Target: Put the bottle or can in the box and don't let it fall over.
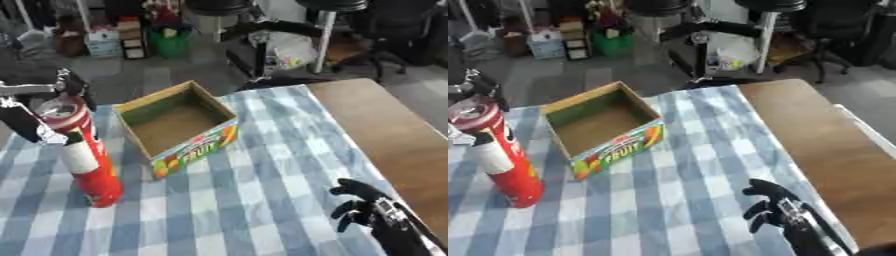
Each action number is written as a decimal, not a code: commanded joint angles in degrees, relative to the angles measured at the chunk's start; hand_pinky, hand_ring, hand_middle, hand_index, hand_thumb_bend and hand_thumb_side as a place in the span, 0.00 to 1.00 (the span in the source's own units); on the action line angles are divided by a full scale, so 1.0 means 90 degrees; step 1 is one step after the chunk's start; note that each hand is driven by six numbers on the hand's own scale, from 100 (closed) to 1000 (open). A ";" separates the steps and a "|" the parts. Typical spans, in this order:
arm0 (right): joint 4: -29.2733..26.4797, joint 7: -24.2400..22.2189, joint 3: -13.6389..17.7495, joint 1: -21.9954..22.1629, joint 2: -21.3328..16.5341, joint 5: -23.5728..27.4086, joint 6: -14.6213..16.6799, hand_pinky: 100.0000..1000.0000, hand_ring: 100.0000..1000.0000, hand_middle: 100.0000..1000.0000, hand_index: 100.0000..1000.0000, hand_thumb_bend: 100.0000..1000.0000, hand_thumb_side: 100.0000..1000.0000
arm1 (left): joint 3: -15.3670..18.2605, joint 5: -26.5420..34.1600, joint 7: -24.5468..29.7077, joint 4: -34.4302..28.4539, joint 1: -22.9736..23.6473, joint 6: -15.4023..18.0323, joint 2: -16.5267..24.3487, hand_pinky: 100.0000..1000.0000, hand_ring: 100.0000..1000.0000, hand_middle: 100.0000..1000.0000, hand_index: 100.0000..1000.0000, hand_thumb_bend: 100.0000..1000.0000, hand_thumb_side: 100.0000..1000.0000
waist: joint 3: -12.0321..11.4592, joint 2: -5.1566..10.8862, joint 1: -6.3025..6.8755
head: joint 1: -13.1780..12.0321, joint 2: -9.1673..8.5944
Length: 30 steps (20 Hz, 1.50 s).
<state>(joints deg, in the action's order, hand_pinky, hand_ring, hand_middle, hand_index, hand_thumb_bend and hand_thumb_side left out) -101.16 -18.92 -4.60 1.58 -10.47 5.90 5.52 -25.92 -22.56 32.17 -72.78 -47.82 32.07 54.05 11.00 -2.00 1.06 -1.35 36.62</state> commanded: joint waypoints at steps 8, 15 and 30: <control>-0.0056 0.0017 0.0054 -0.0049 -0.0122 0.0047 0.0004 0.38 0.53 0.72 0.86 0.00 0.90 | 0.1037 0.0593 0.2199 0.0106 -0.0480 0.2002 0.0353 0.00 0.27 0.36 0.61 0.00 0.03 | 0.0007 0.0093 -0.0004 | 0.0065 -0.0006; -0.0040 0.0016 0.0041 -0.0048 -0.0110 0.0069 -0.0003 0.38 0.53 0.72 0.86 0.00 0.90 | 0.1922 0.0859 0.1984 0.0381 -0.1082 0.1097 0.0015 0.00 0.24 0.35 0.61 0.00 0.00 | 0.0009 0.0112 -0.0028 | 0.0087 0.0040; 0.0059 -0.0266 -0.0268 -0.0609 -0.0010 0.0345 -0.0074 0.39 0.53 0.72 0.86 0.00 0.90 | 0.1991 -0.1445 -0.0655 0.1627 -0.1347 0.1063 -0.1030 0.00 0.22 0.33 0.60 0.00 0.00 | 0.0749 -0.0218 0.0040 | 0.0187 -0.0246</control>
<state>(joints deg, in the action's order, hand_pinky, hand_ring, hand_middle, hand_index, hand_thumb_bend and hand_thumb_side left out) -100.12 -20.92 -6.80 -3.25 -10.33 8.36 4.79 -9.11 -34.03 25.38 -58.28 -58.46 38.86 43.82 18.04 -4.78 1.58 0.10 35.41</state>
